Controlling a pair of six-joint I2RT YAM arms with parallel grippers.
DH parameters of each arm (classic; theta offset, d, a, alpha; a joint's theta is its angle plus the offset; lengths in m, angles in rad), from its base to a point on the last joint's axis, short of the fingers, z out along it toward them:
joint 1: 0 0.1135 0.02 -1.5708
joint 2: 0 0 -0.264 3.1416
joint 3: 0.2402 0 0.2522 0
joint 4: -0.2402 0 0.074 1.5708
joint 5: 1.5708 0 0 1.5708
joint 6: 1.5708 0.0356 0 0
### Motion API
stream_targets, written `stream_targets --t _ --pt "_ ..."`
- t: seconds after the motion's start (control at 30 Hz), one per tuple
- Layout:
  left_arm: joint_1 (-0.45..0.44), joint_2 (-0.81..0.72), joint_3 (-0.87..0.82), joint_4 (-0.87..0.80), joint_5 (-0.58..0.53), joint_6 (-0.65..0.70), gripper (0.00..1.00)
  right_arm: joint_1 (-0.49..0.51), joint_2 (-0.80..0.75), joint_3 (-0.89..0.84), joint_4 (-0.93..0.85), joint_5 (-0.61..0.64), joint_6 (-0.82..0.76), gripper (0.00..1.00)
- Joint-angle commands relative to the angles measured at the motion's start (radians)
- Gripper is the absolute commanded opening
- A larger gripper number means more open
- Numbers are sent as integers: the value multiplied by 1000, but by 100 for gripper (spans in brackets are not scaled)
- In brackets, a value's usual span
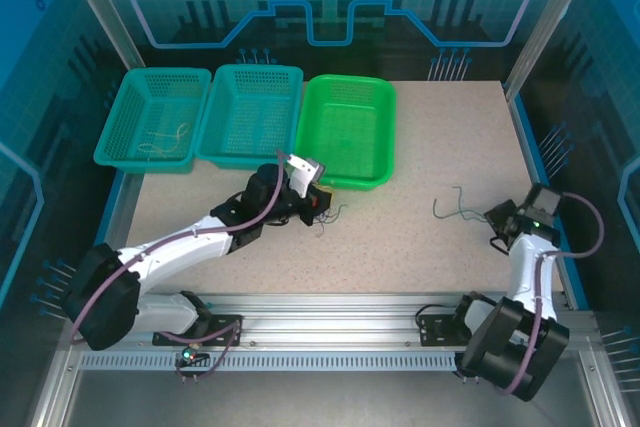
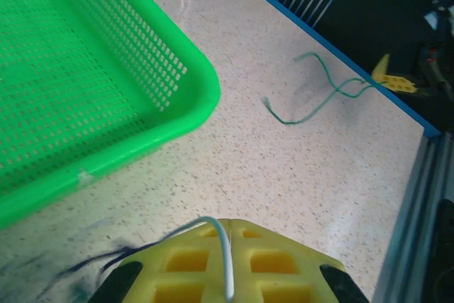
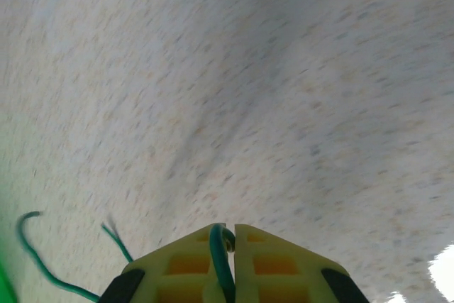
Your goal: Untangle the cables
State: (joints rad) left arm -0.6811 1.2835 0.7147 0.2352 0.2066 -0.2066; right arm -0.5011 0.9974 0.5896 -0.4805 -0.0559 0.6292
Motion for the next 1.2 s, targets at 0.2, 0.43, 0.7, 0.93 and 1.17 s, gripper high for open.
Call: stream_targets --t 0.2,0.43,0.7,0.93,1.17 --pt "-43 110 -35 131 118 -60 0 286 38 1 -71 73 -17 55" --pt "-88 145 -16 194 242 -2 0 401 -188 92 -32 -142 -195 85" --pt "-94 155 -18 252 250 2 0 798 -126 -21 197 -349 -203 75" --pt "-95 179 -24 254 249 7 0 992 10 -115 393 -379 -167 74" --pt "-94 157 -25 256 257 8 0 1047 186 -110 529 -370 -169 65"
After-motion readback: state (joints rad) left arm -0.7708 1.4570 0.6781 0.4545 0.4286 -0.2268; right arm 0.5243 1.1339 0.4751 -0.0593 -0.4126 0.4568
